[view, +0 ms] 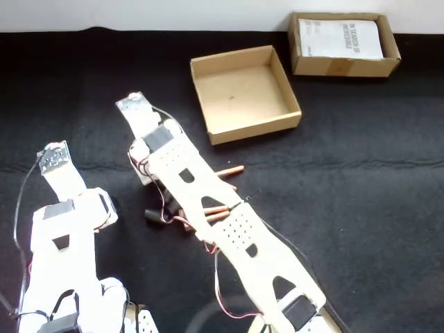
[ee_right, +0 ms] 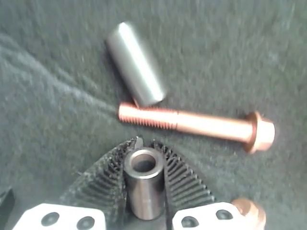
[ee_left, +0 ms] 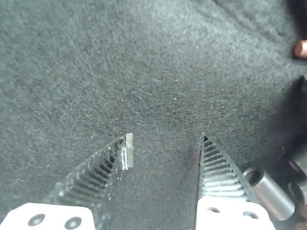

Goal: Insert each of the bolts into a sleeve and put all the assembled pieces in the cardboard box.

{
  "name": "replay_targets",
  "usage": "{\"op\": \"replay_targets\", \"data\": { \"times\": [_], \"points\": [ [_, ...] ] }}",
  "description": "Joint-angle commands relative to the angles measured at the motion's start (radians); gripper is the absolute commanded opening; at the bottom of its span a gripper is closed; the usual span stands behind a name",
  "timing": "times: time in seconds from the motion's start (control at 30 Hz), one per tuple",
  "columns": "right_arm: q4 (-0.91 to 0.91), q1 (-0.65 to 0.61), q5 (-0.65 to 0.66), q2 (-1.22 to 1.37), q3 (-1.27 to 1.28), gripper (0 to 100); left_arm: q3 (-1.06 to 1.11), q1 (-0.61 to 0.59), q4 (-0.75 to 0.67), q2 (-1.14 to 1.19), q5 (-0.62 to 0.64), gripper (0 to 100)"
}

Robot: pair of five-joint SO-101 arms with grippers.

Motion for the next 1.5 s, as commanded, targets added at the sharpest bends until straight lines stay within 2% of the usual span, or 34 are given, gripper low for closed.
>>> {"op": "replay_targets", "data": {
  "times": [0.0, 0.2, 0.5, 0.6, 0.73, 1.0, 1.2, 1.27, 1.33, 1.47],
  "points": [
    [0.094, 0.041, 0.008, -0.059, -0.143, 0.7, -0.008, -0.008, -0.014, 0.001, 0.003, 22],
    [0.205, 0.110, 0.008, -0.114, -0.288, 0.7, -0.008, -0.007, -0.014, 0.001, 0.003, 22],
    [0.206, 0.278, 0.006, -0.320, -0.285, 0.6, -0.007, -0.005, -0.014, 0.001, 0.003, 22],
    [0.208, 0.343, 0.008, -0.433, -0.216, 0.6, -0.005, 0.007, -0.014, 0.001, 0.003, 22],
    [0.208, 0.394, 0.008, -0.662, 0.050, 0.6, -0.002, 0.016, -0.012, 0.002, 0.003, 22],
    [0.205, 0.400, 0.008, -1.199, 0.731, 0.6, -0.002, 0.018, -0.012, 0.002, 0.003, 22],
    [0.203, 0.403, 0.009, -1.601, 1.185, 0.6, 0.031, 0.082, -0.006, -0.004, 0.002, 22],
    [0.202, 0.426, 0.009, -1.728, 1.325, 0.6, 0.028, 0.081, -0.002, -0.004, -0.038, 22],
    [0.202, 0.461, 0.011, -1.837, 1.457, 0.6, -0.019, 0.085, 0.066, -0.004, -0.089, 22],
    [0.182, 0.550, 0.081, -2.038, 1.707, 0.6, -0.300, 0.087, 0.404, 0.004, -0.100, 22]
  ]
}}
